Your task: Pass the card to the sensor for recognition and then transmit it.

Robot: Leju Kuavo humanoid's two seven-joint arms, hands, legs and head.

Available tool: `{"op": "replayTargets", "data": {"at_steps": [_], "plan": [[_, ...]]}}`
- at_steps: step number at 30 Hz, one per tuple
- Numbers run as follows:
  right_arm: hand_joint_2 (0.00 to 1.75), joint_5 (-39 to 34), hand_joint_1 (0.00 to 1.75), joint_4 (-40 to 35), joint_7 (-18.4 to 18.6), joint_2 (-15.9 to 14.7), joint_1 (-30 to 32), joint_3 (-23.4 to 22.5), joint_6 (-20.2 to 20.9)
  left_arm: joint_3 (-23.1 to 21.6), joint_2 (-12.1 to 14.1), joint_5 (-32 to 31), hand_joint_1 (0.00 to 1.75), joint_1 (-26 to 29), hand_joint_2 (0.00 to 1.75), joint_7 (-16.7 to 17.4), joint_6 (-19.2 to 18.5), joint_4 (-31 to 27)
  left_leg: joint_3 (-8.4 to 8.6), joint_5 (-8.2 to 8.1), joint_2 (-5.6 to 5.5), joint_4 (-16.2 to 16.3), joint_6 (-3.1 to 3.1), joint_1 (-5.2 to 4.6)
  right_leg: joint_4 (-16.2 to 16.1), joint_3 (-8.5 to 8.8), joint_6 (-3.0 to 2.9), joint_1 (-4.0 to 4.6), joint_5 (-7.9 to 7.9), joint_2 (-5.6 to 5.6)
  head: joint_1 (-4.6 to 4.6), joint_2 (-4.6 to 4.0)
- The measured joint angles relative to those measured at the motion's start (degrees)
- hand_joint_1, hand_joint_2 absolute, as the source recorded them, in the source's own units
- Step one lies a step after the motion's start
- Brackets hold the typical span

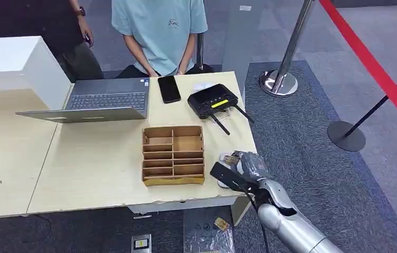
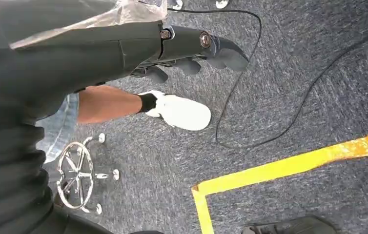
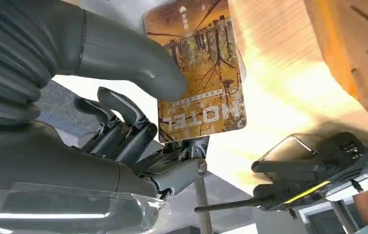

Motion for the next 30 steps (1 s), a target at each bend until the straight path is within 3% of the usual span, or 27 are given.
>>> {"op": "replayTargets", "data": {"at_steps": [30], "plan": [[1.75, 0.1, 1.75, 1.0, 0.0, 0.2, 0.0, -0.1, -0.6, 0.4, 0.0, -0.1, 0.00, 0.0, 1.75, -0.1, 0.0, 0.0, 0.10, 0.00, 0.00, 0.0, 0.00, 0.00, 0.0, 0.07, 0.00, 0.00, 0.00, 0.00, 0.00, 0.00]]}}
